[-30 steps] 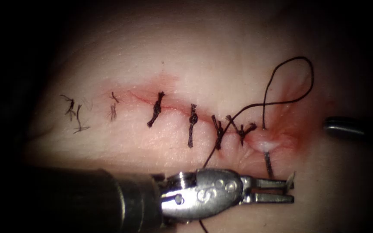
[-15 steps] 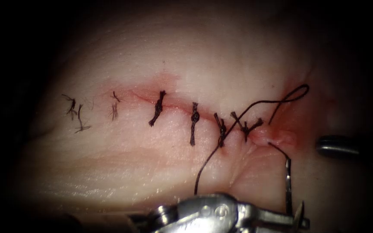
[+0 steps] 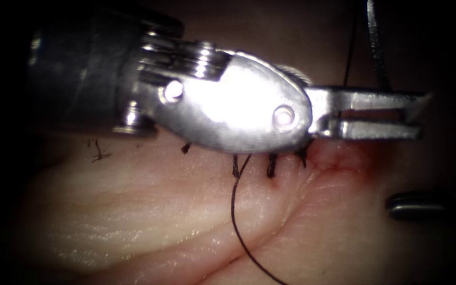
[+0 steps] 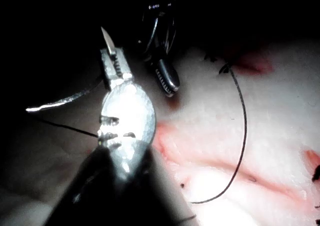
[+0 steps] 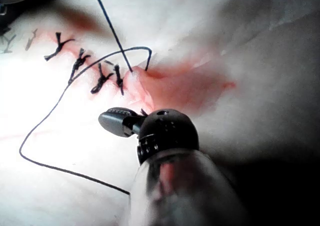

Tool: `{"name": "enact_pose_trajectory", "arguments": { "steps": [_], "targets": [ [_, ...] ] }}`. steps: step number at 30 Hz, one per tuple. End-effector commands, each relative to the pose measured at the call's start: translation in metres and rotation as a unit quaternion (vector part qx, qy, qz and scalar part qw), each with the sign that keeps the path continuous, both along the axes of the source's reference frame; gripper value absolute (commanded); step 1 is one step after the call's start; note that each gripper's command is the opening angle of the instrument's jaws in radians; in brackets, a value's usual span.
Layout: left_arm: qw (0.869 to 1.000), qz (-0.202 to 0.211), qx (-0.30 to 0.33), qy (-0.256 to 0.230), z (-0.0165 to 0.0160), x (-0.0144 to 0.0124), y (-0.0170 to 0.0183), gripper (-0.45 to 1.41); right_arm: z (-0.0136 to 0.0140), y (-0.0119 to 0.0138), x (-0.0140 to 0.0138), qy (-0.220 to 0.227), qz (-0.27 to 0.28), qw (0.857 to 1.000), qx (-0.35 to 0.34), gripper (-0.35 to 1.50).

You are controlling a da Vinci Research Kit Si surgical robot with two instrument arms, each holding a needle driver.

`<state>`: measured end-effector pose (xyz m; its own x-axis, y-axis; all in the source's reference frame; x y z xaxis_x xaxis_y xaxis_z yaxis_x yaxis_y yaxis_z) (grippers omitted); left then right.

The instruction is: Wound Closure

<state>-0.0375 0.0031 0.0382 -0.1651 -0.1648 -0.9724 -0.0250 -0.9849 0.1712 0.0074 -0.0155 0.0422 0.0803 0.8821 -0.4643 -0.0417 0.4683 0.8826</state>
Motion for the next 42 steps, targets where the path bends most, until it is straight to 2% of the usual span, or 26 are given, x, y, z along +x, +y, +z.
{"name": "enact_pose_trajectory", "arguments": {
  "steps": [1, 3, 5, 6, 10, 14, 23, 29, 32, 38, 42],
  "targets": [
    [1.000, 0.000, -0.006, 0.005, 0.0006, -0.0006, 0.0000, -0.45, 0.0000, 0.0007, 0.0008, 0.004, 0.005, 1.000, 0.010, 0.32],
    [1.000, 0.010, -0.016, 0.007, 0.0011, -0.0007, -0.0010, -0.45, -0.0005, 0.0013, 0.0008, 0.007, 0.009, 1.000, 0.023, 0.46],
    [0.999, 0.019, -0.025, 0.014, 0.0020, -0.0009, -0.0027, -0.45, -0.0009, 0.0021, 0.0007, 0.007, 0.012, 0.999, 0.037, 0.74],
    [0.999, 0.027, -0.035, 0.018, 0.0032, -0.0011, -0.0045, -0.45, -0.0012, 0.0027, 0.0007, 0.008, 0.015, 0.998, 0.056, 0.81],
    [0.998, 0.033, -0.057, 0.024, 0.0059, -0.0016, -0.0078, -0.45, -0.0015, 0.0037, 0.0009, 0.014, 0.025, 0.996, 0.087, 0.88],
    [0.996, 0.040, -0.071, 0.035, 0.0079, -0.0022, -0.0100, -0.45, -0.0010, 0.0037, 0.0018, 0.012, 0.026, 0.993, 0.117, 0.99],
    [0.990, 0.051, -0.124, 0.042, 0.0089, -0.0020, -0.0118, -0.45, -0.0002, 0.0033, 0.0039, 0.000, 0.005, 0.988, 0.153, 1.04],
    [0.987, 0.049, -0.143, 0.050, 0.0091, -0.0018, -0.0118, -0.45, 0.0000, 0.0036, 0.0059, 0.002, 0.010, 0.987, 0.161, 1.18],
    [0.986, 0.048, -0.149, 0.057, 0.0092, -0.0018, -0.0116, -0.45, -0.0002, 0.0036, 0.0073, 0.009, 0.007, 0.986, 0.165, 1.16],
    [0.986, 0.047, -0.151, 0.060, 0.0097, -0.0018, -0.0118, -0.45, -0.0005, 0.0034, 0.0085, 0.010, 0.009, 0.986, 0.165, 1.18],
    [0.985, 0.047, -0.154, 0.063, 0.0102, -0.0020, -0.0120, -0.45, -0.0006, 0.0031, 0.0088, 0.002, 0.018, 0.986, 0.164, 1.06]
  ]
}}
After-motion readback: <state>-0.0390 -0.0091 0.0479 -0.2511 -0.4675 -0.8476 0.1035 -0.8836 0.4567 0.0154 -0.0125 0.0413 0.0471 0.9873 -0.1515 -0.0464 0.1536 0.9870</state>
